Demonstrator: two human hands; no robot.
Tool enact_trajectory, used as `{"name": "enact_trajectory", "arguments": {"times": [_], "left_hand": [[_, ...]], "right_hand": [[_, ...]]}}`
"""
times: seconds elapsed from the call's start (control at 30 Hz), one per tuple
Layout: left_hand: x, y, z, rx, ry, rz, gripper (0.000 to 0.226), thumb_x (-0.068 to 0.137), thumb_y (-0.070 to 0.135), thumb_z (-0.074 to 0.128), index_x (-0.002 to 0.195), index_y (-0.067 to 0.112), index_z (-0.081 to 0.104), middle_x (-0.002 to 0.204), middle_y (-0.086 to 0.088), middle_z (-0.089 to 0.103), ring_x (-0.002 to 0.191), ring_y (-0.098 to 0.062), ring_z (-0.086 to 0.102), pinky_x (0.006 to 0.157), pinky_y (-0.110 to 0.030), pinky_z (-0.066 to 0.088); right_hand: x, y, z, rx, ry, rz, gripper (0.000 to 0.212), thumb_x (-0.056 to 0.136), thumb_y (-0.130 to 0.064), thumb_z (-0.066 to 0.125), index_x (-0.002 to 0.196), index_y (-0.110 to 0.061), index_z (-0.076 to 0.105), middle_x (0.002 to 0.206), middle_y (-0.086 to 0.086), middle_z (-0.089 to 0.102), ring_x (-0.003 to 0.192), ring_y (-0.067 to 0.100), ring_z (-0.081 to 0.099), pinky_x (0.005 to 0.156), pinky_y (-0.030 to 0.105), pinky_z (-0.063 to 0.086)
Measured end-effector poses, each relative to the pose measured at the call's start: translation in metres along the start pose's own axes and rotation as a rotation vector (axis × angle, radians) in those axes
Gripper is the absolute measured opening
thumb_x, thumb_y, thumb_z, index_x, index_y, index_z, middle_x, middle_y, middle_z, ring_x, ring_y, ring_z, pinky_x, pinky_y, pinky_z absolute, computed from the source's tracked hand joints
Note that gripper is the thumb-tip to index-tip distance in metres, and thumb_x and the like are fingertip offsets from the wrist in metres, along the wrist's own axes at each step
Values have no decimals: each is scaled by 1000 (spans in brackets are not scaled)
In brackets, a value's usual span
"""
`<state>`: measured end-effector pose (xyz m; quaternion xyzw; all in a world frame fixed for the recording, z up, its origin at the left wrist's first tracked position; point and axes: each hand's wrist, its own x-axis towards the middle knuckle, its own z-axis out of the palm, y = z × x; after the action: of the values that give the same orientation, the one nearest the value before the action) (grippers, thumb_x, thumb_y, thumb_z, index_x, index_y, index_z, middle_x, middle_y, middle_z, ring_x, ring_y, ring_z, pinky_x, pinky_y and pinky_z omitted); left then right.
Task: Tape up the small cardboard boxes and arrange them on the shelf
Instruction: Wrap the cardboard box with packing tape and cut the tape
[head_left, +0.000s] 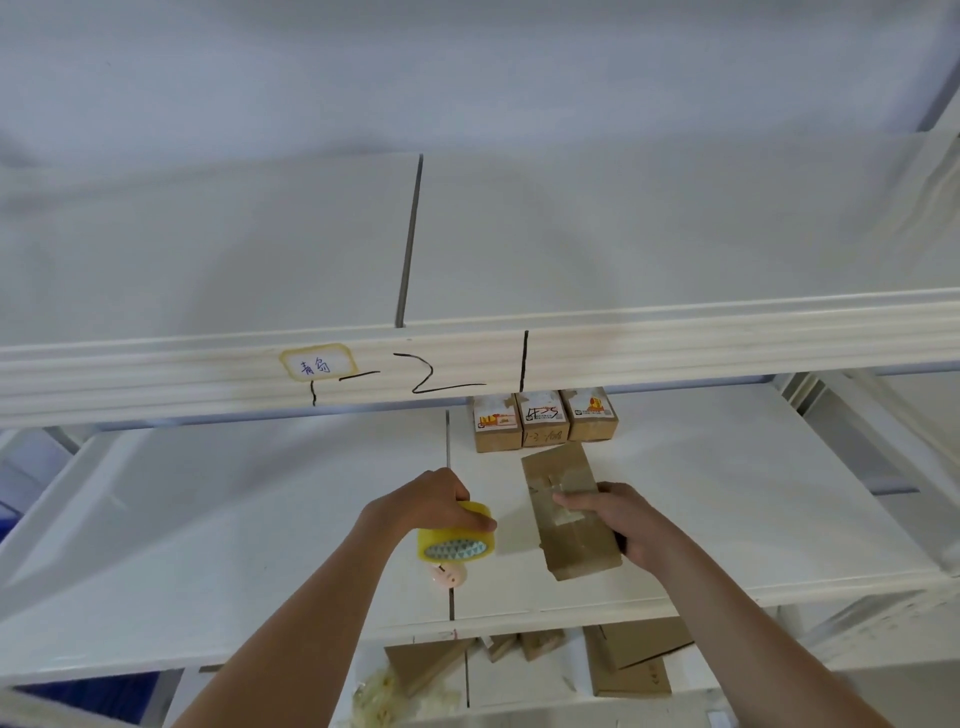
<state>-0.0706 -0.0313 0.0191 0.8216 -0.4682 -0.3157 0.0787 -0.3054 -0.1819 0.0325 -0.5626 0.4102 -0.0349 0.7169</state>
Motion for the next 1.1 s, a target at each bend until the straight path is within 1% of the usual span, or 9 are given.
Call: {"name": "enact_trajectory", "arguments": {"times": [0.23,0.33,0.4,0.53,0.63,0.73,0.83,0.9,1.1], "left_hand": [[13,-3,4,39,49,7,62,79,72,67,86,10,72,76,-1,59,69,-11,56,64,-23,42],[17,-8,10,45,56,-19,55,79,74,65,77,18,67,74,3,57,69,-9,56,61,-20,41],[20,-12,15,57,69,-26,52,80,72,65,82,20,69,76,5,58,71,-8,57,60,-19,40],[22,-18,25,64,119,-7,51,83,67,65,92,18,71,81,7,58,78,-10,59,61,-17,40],[24,-20,31,39,138,-6,46,85,67,63,87,21,64,86,4,62,84,-15,62,67,-21,48],[25,-24,32,0,148,-19,46,88,66,60,84,21,60,87,1,62,83,-17,62,67,-23,50],[27,-27,30,-39,135,-31,43,90,64,60,83,21,58,86,1,59,80,-16,60,58,-18,41],[30,-29,29,-50,117,-42,43,91,63,59,87,19,59,90,-1,59,83,-18,60,60,-19,41],[36,-31,33,-82,91,-54,43,92,60,59,87,17,60,96,-6,60,88,-22,60,70,-26,49]], "right_hand": [[12,14,1,48,77,84,63,68,-29,93,120,-3,68,105,13,77,99,31,74,90,46,60],[24,23,5,5,163,72,63,69,-31,94,120,-4,67,107,11,76,101,29,72,91,43,59],[34,29,8,-53,208,61,62,71,-33,92,120,-6,66,107,9,75,101,27,70,91,40,58],[54,39,12,-205,282,73,54,73,-39,90,112,-9,66,101,3,72,94,21,68,80,33,57],[62,46,13,-350,351,111,44,79,-36,84,104,-8,60,92,-1,66,86,17,63,69,31,56],[63,50,15,-434,391,96,45,80,-38,82,103,-18,50,87,-6,55,78,10,55,58,26,47],[65,52,21,-506,391,37,46,83,-43,79,113,-21,52,95,-7,58,87,13,59,64,27,50],[65,53,23,-554,419,10,48,85,-46,77,117,-20,54,97,-7,57,89,15,58,67,29,50],[64,52,23,-594,470,-30,54,85,-50,76,124,-17,58,111,-1,65,91,15,56,65,27,47]]}}
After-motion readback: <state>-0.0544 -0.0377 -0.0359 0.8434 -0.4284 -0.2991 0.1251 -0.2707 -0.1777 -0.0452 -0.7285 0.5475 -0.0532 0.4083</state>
